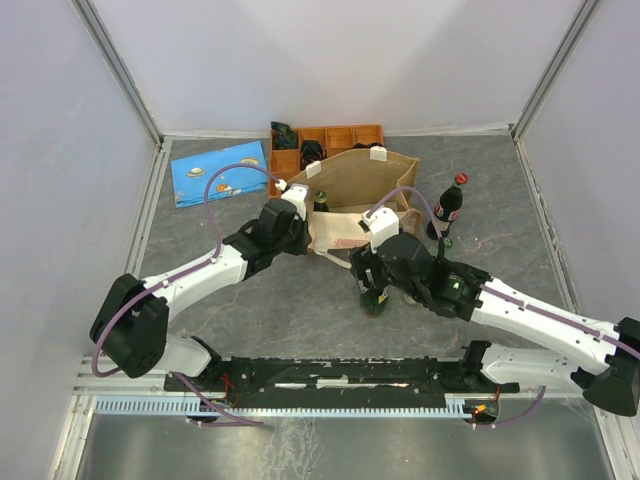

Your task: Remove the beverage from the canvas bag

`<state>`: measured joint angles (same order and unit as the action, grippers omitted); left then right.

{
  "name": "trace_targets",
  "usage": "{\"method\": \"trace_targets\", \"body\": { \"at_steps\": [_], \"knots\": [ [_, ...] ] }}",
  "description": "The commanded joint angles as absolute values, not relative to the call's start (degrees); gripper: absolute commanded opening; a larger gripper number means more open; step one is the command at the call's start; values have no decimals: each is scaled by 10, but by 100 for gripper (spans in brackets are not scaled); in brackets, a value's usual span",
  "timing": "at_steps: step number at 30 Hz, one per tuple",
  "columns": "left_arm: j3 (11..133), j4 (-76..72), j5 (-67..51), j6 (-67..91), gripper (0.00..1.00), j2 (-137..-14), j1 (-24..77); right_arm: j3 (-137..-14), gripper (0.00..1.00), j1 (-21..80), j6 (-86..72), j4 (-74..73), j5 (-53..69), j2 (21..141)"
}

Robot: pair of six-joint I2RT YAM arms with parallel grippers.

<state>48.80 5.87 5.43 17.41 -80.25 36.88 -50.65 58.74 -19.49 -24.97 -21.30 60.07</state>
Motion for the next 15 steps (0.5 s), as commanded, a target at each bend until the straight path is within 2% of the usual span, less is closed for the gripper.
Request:
{"method": "trace_targets", "body": {
  "at_steps": [1,5,12,15],
  "knots": [
    [484,59,52,154,3,-805,368,-560,83,587,-173,-243,-227,601],
    [483,59,52,154,3,-804,369,-583,86,588,-161,-247,-229,604],
    [486,59,53,152,3,-805,368,-650,98,587,-126,-252,-263,624],
    [487,58,58,152,3,-801,369,-691,98,587,-121,-258,-279,654]
  ]
}}
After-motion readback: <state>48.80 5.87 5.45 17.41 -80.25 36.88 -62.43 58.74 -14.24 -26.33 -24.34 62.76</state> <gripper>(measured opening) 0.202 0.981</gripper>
